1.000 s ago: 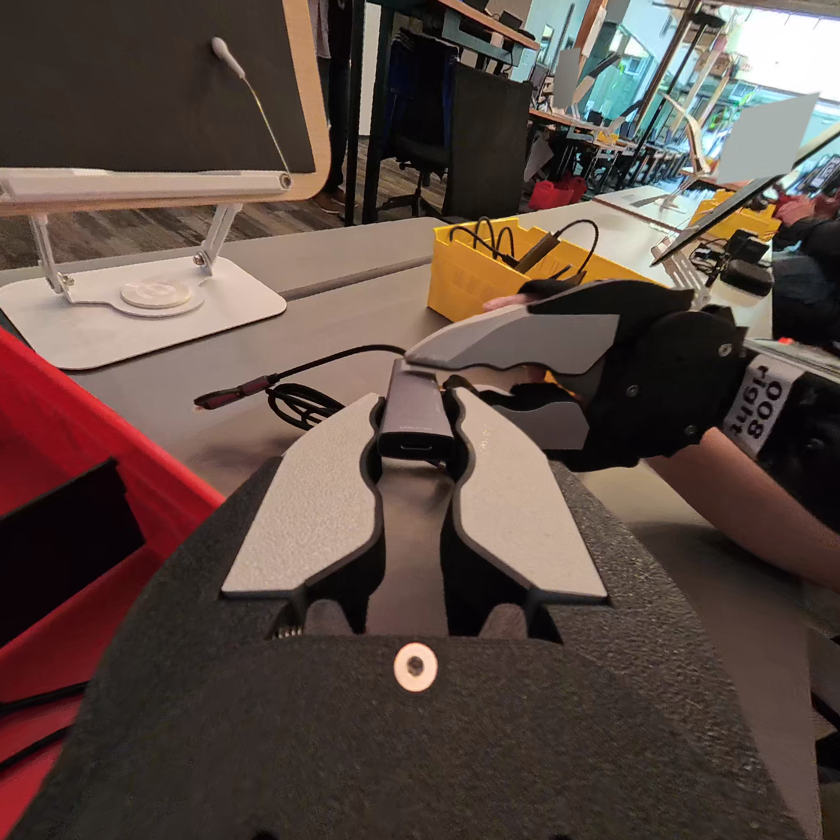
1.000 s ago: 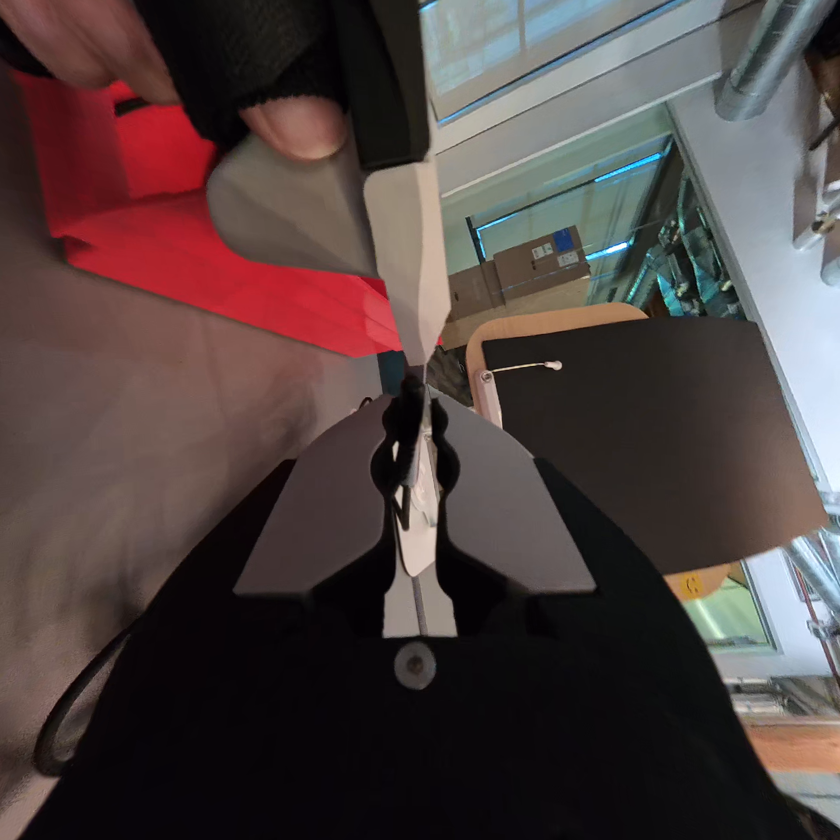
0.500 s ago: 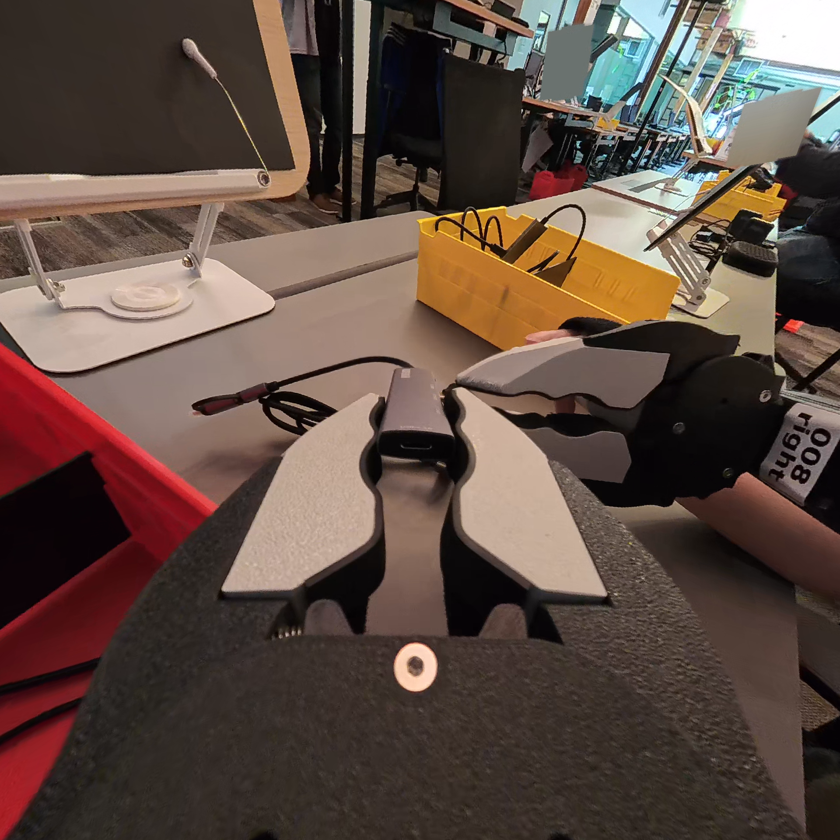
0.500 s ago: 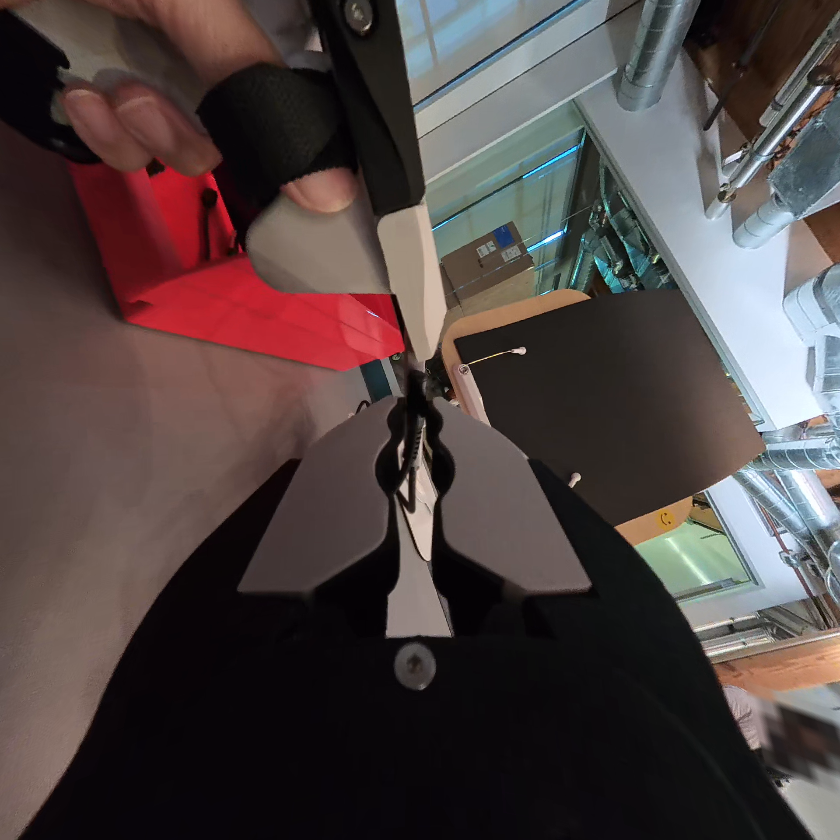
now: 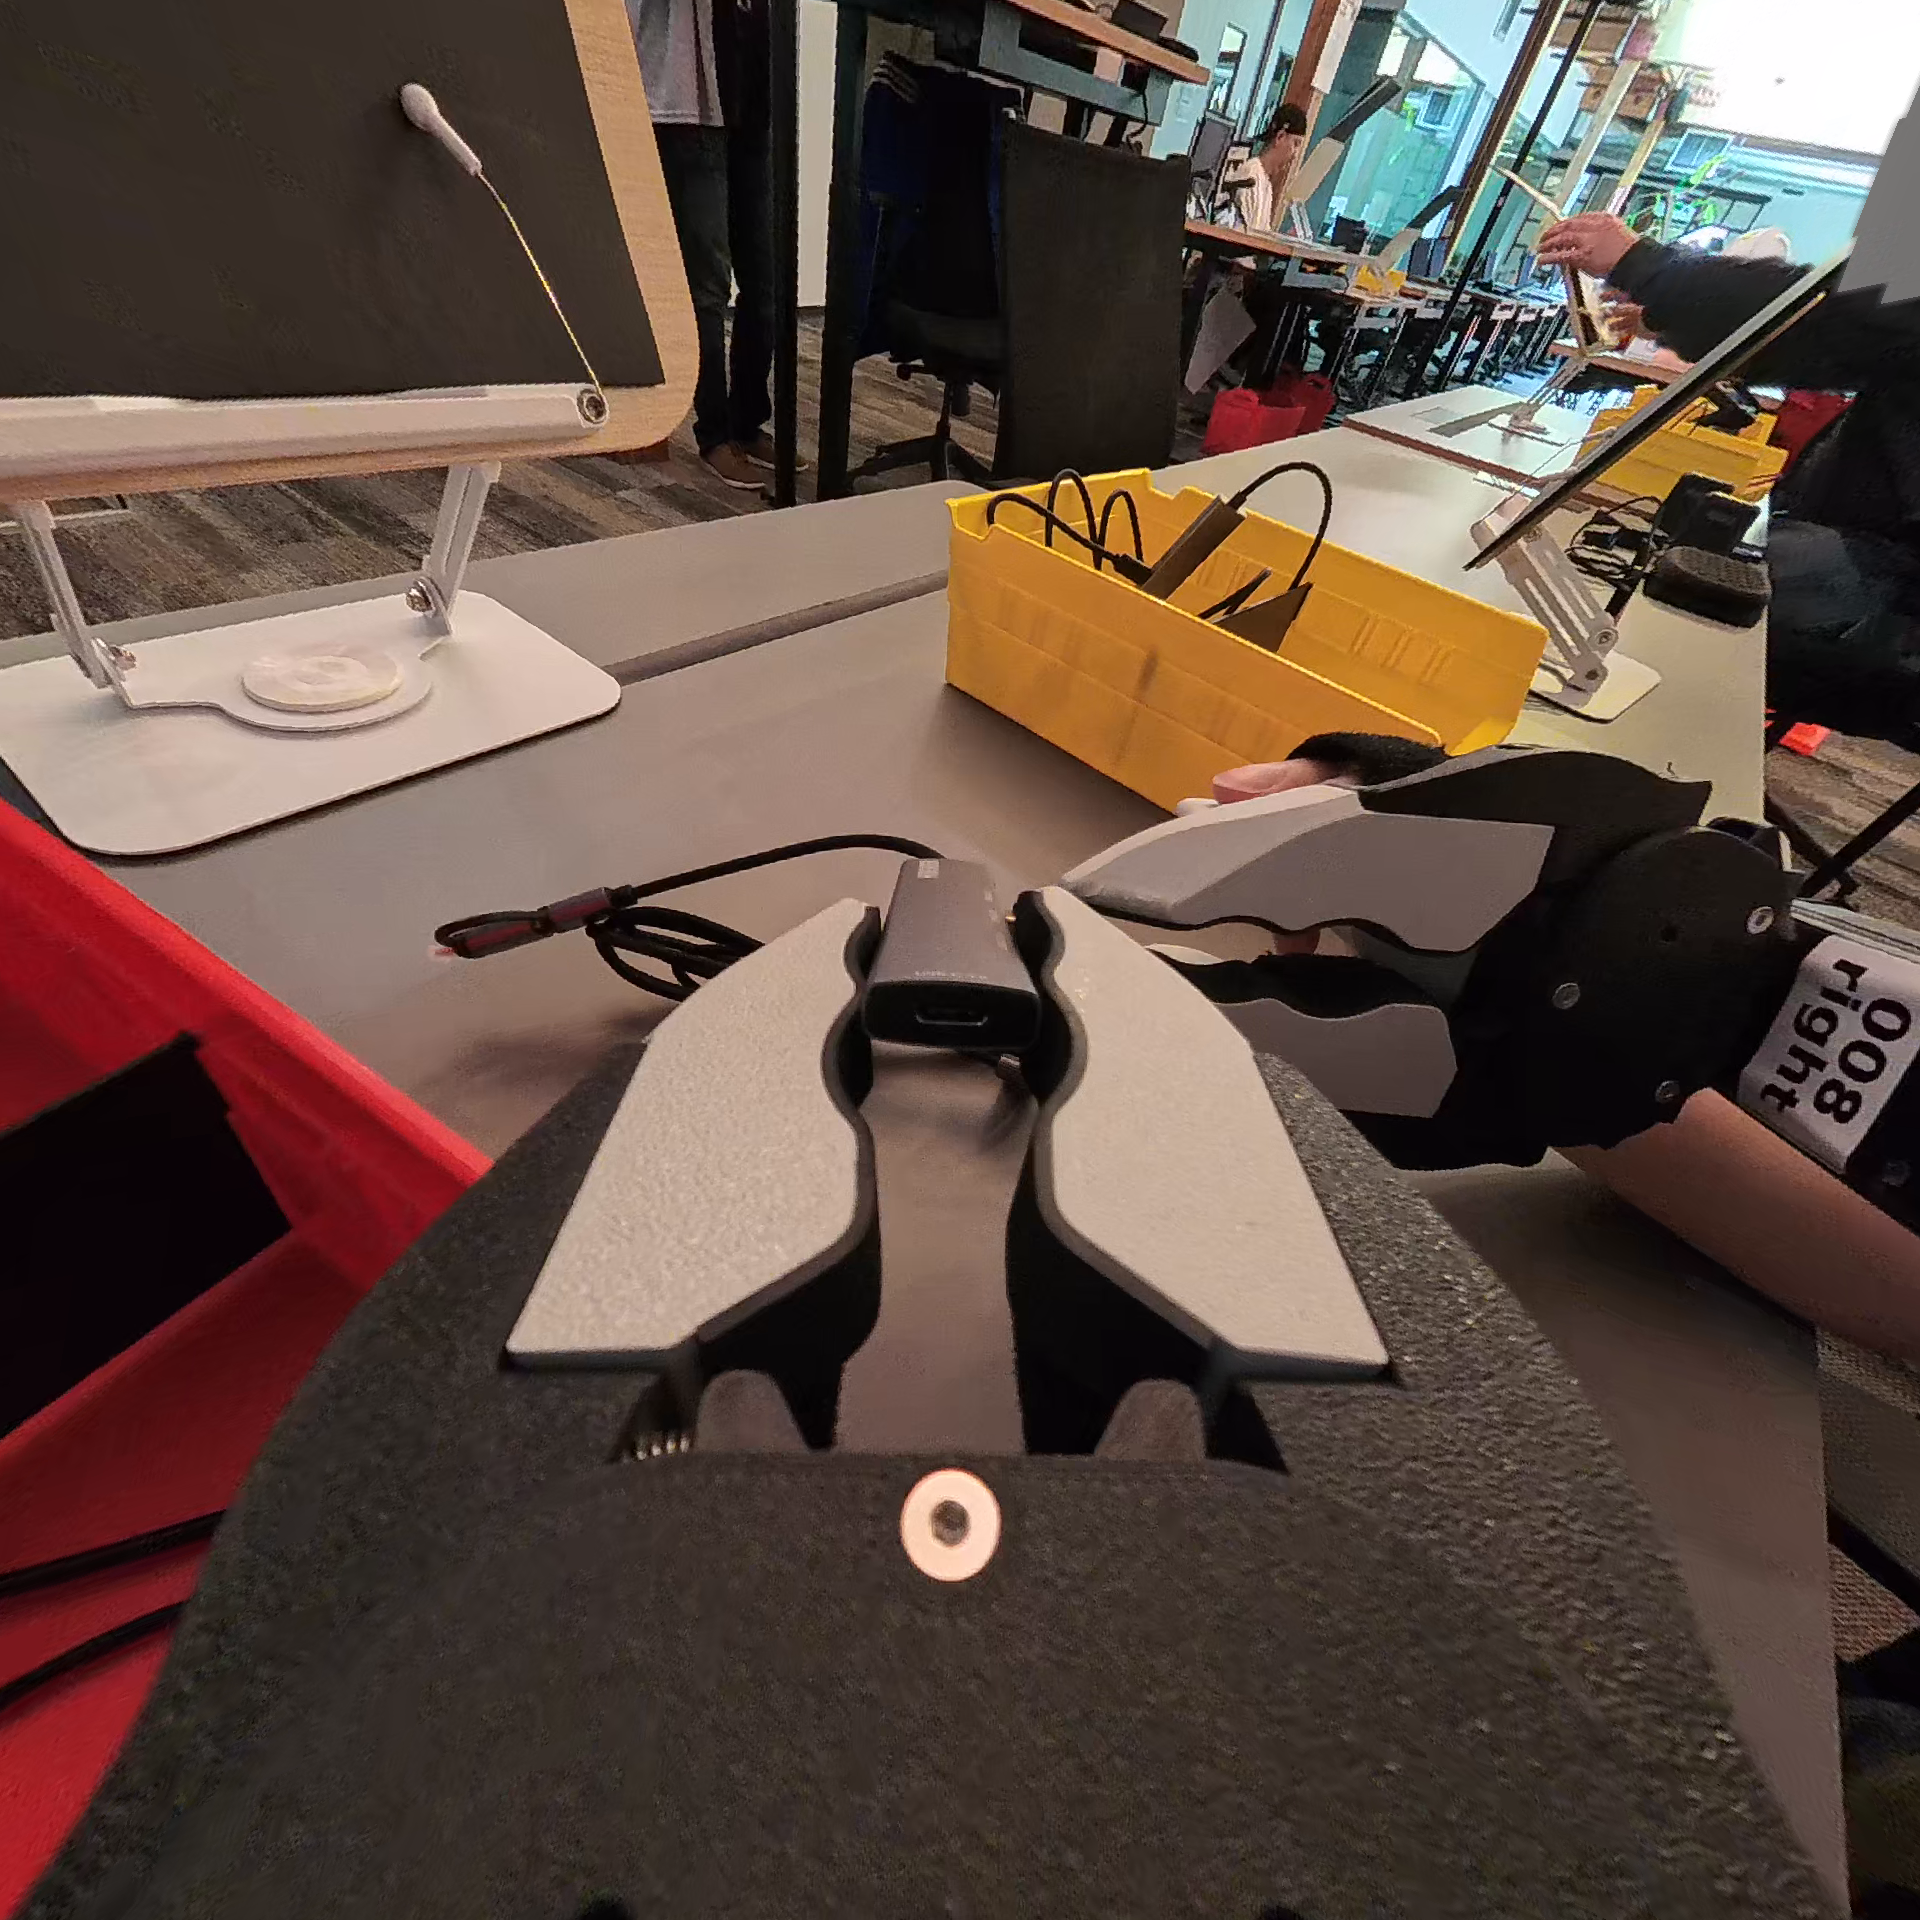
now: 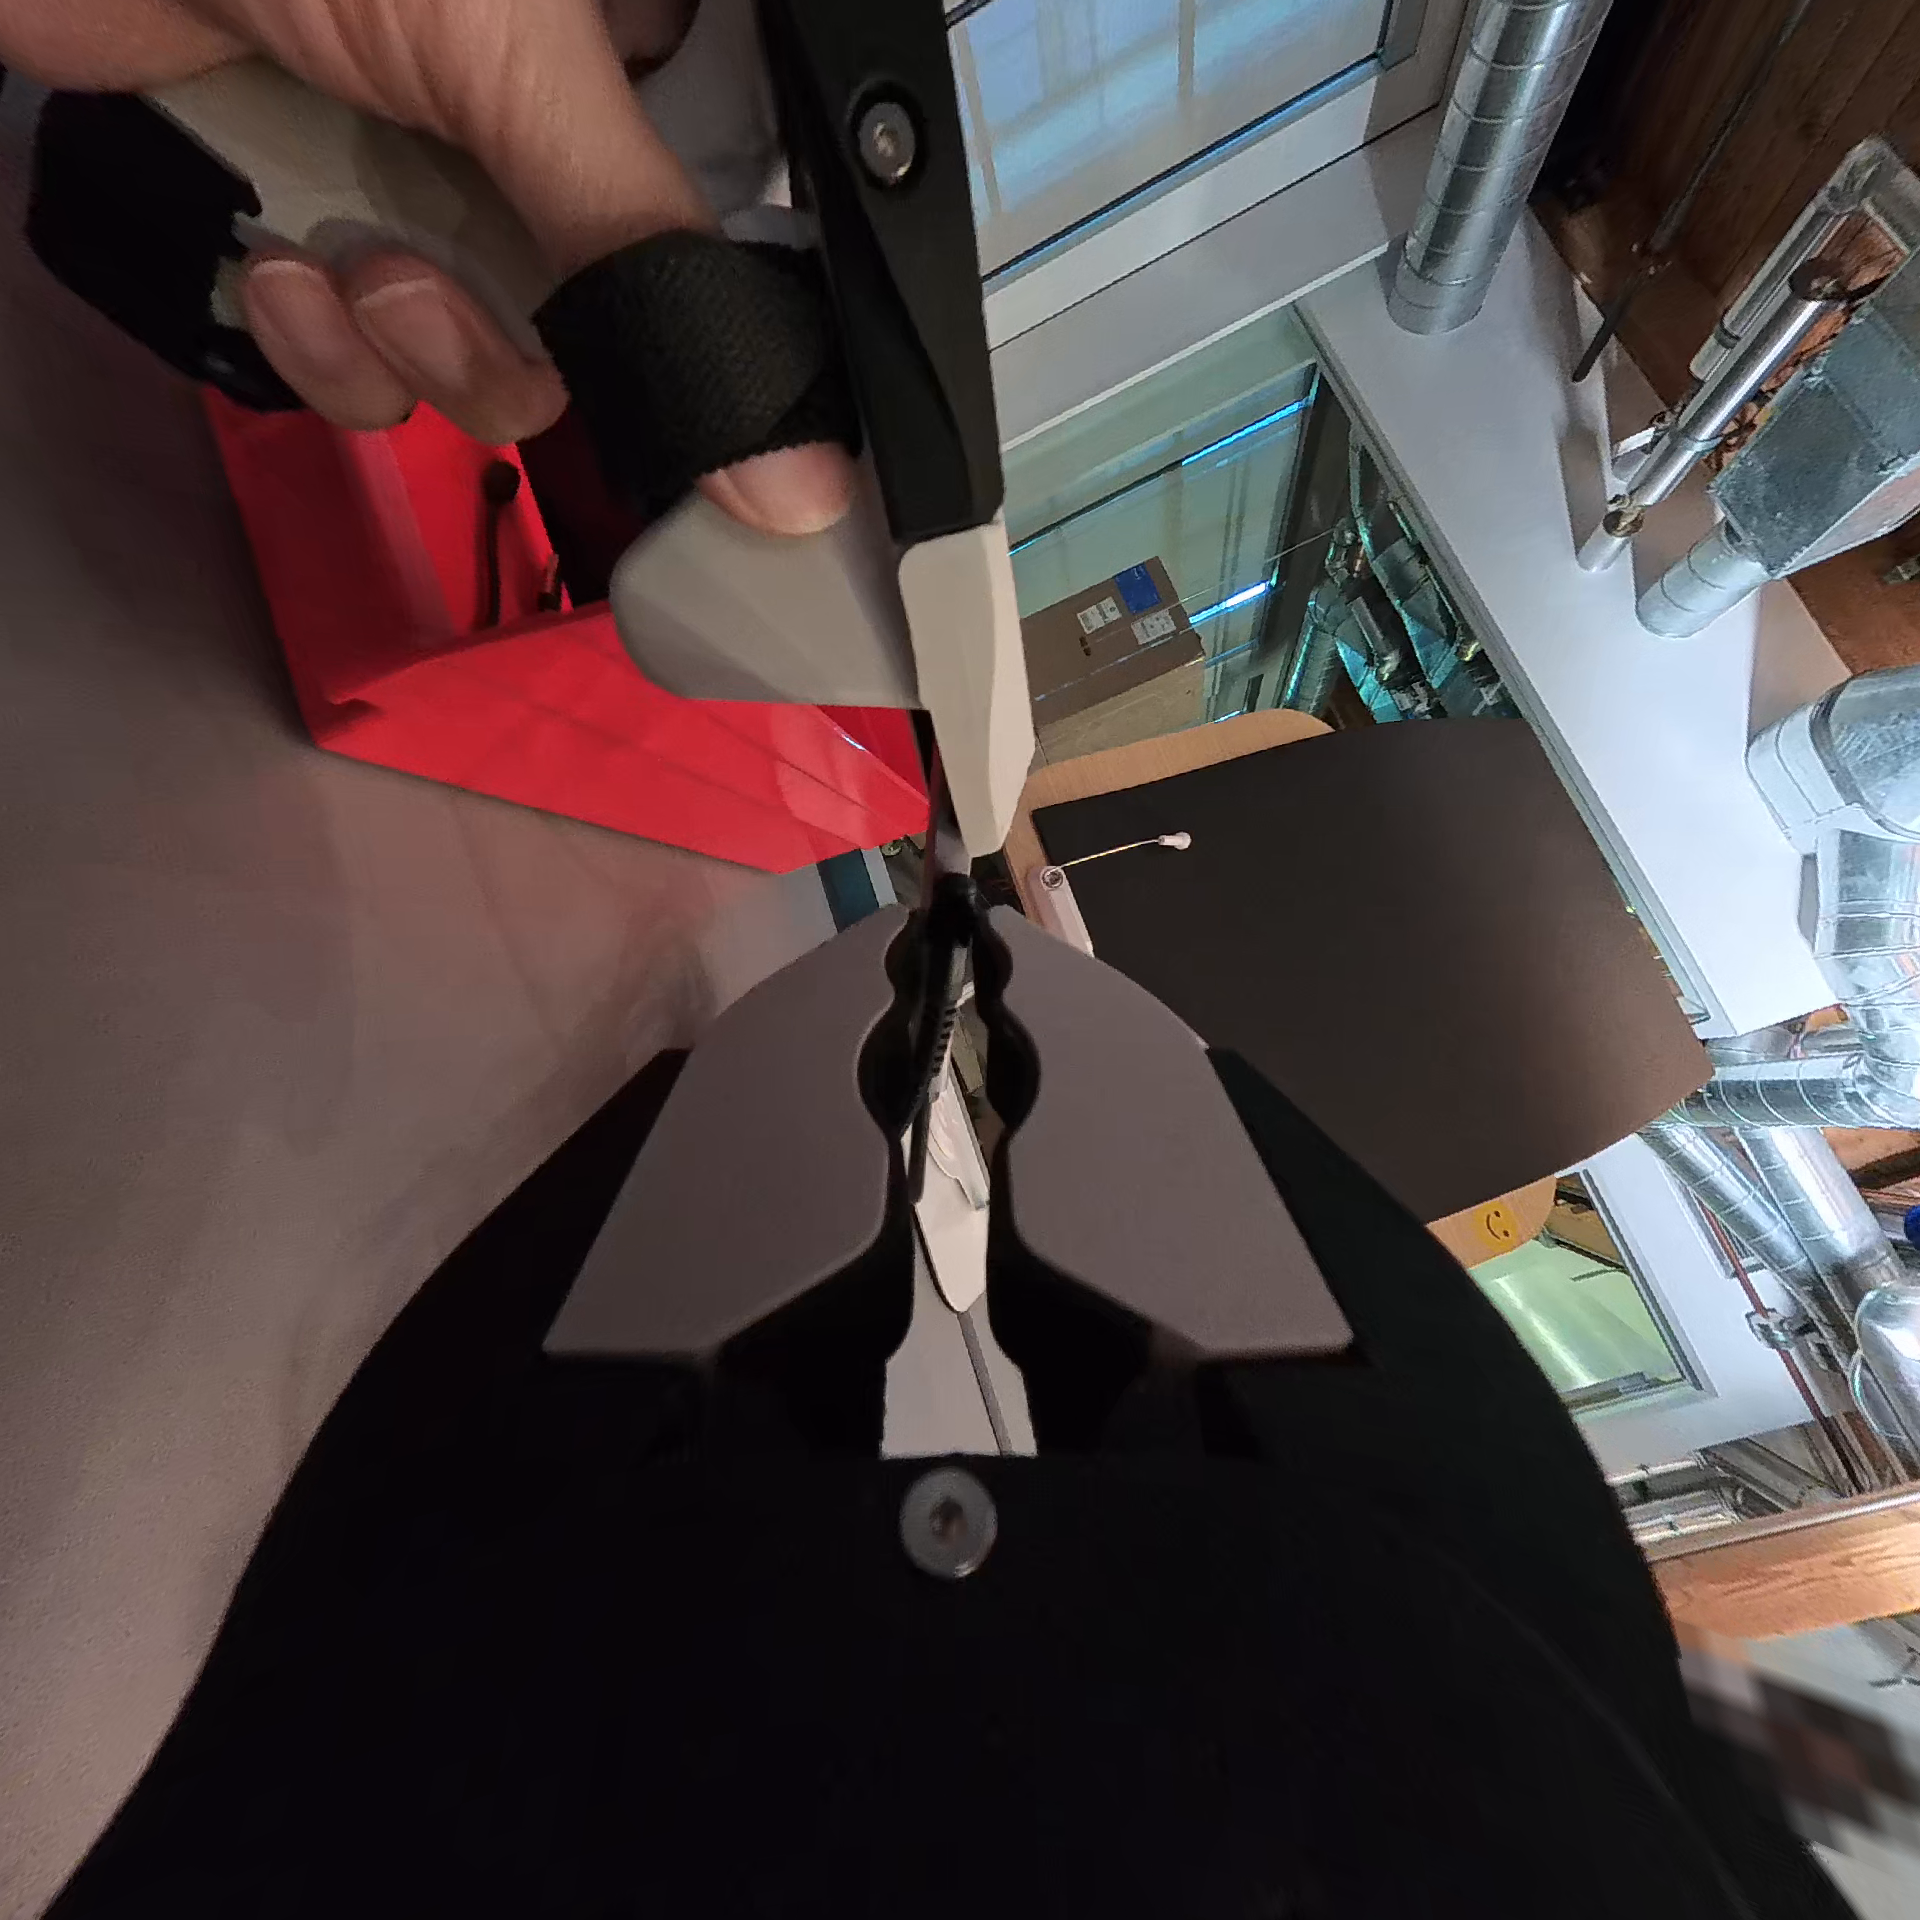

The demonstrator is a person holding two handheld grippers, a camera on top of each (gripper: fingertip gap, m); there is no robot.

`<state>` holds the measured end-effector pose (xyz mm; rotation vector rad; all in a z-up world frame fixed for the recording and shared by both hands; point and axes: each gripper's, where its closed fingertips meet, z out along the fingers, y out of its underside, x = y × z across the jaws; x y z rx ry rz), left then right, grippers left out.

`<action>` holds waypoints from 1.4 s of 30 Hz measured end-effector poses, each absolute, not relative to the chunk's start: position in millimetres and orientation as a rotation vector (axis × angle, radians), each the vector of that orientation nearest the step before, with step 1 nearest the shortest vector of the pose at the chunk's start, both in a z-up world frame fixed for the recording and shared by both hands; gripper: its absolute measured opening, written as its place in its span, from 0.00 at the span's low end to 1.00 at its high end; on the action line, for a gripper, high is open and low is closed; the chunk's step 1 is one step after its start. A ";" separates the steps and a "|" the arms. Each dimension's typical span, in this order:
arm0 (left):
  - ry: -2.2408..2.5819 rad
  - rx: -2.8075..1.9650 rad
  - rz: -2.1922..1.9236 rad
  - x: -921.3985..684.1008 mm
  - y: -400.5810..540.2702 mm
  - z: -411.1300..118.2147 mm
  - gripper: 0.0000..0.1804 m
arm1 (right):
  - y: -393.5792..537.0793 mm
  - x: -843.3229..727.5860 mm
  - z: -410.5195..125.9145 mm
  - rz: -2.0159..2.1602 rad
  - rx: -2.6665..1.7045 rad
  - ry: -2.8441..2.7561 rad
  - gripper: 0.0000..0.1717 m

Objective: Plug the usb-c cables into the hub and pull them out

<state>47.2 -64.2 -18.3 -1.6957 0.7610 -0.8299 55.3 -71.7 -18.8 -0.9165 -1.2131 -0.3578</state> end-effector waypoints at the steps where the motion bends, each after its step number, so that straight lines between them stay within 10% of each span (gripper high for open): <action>1: 0.762 -1.696 -0.829 47.2 -64.2 -18.5 0.13 | -71.8 55.2 -18.9 -0.357 -0.917 -1.212 0.05; 42: 0.663 -1.748 -1.000 45.8 -58.4 -23.4 0.13 | -59.9 55.8 -26.2 -0.323 -1.018 -1.163 0.09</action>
